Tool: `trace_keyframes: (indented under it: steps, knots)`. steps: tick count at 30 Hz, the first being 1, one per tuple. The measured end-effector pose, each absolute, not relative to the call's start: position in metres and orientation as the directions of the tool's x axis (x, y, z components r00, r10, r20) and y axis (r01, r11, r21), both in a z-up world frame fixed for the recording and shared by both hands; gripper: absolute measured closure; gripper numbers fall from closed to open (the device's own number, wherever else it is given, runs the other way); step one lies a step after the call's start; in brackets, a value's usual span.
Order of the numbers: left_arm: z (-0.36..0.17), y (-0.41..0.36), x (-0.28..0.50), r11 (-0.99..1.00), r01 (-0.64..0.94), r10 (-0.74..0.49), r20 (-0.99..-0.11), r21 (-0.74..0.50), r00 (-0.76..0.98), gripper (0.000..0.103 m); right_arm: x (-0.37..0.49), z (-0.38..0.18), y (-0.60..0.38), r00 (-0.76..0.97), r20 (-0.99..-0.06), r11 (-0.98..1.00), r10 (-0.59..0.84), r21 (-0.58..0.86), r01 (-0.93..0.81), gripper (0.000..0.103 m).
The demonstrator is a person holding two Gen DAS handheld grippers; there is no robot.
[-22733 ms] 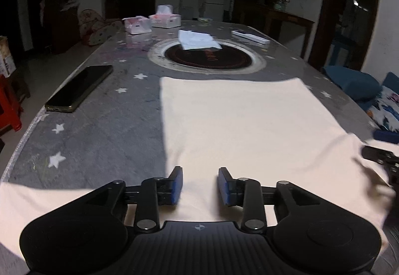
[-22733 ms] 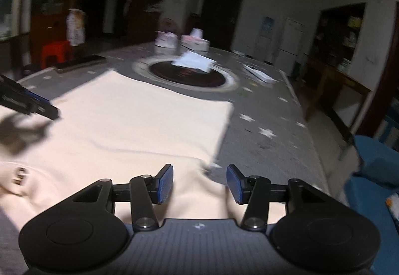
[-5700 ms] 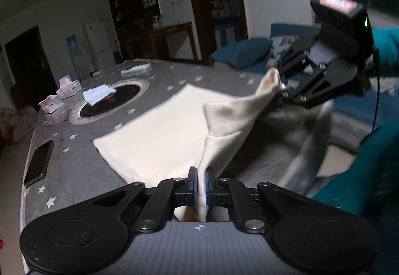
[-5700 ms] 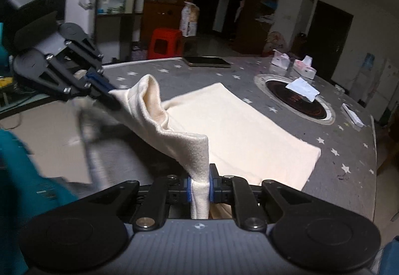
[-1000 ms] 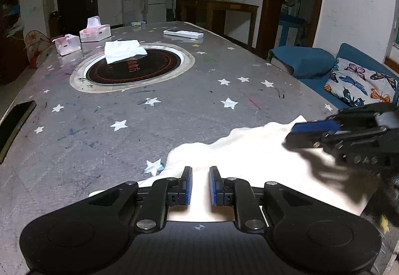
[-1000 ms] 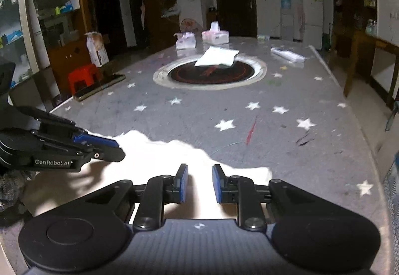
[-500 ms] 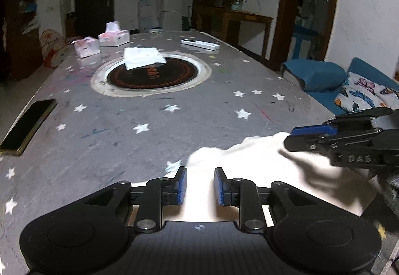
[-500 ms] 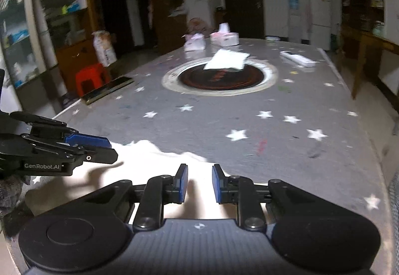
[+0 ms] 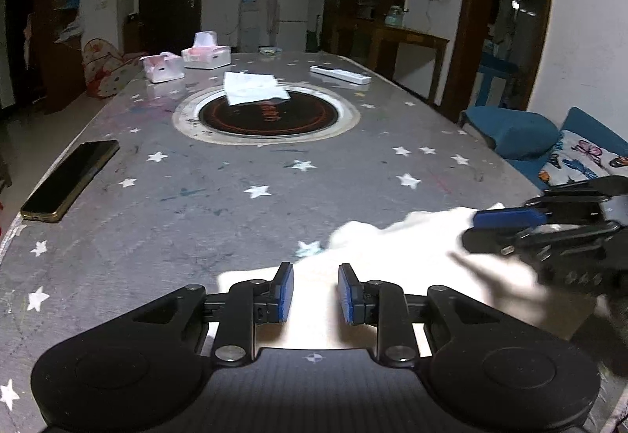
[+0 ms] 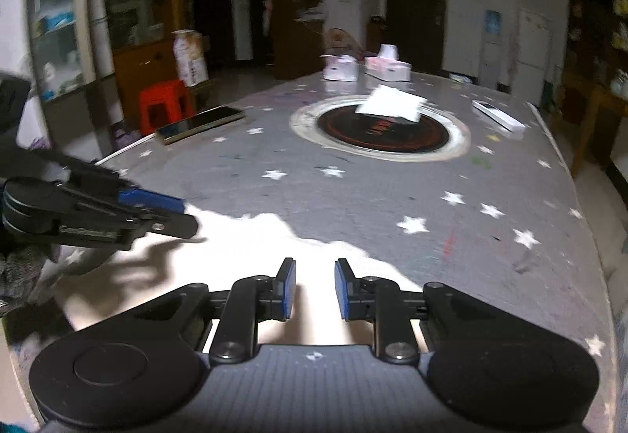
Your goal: Fold clothes
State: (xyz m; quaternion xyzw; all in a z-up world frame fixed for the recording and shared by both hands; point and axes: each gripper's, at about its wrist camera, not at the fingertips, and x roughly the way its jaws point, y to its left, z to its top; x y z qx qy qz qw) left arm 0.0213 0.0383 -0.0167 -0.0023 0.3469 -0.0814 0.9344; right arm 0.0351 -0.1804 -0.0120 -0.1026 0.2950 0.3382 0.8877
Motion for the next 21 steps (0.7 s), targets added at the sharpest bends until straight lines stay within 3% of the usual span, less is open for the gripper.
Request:
trace_keyframes:
  steps: [8, 21]
  knots:
    - [-0.016, 0.040, 0.016, 0.984, 0.161, -0.172, -0.643, -0.077, 0.746, 0.076, 0.011, -0.024, -0.146, 0.537, -0.619, 0.673, 0.573, -0.019, -0.740, 0.081]
    - [-0.016, 0.045, 0.015, 0.987, 0.141, -0.156, -0.636, -0.075, 0.755, 0.074, -0.051, -0.023, -0.187, 0.500, -0.631, 0.656, 0.593, 0.019, -0.754, 0.074]
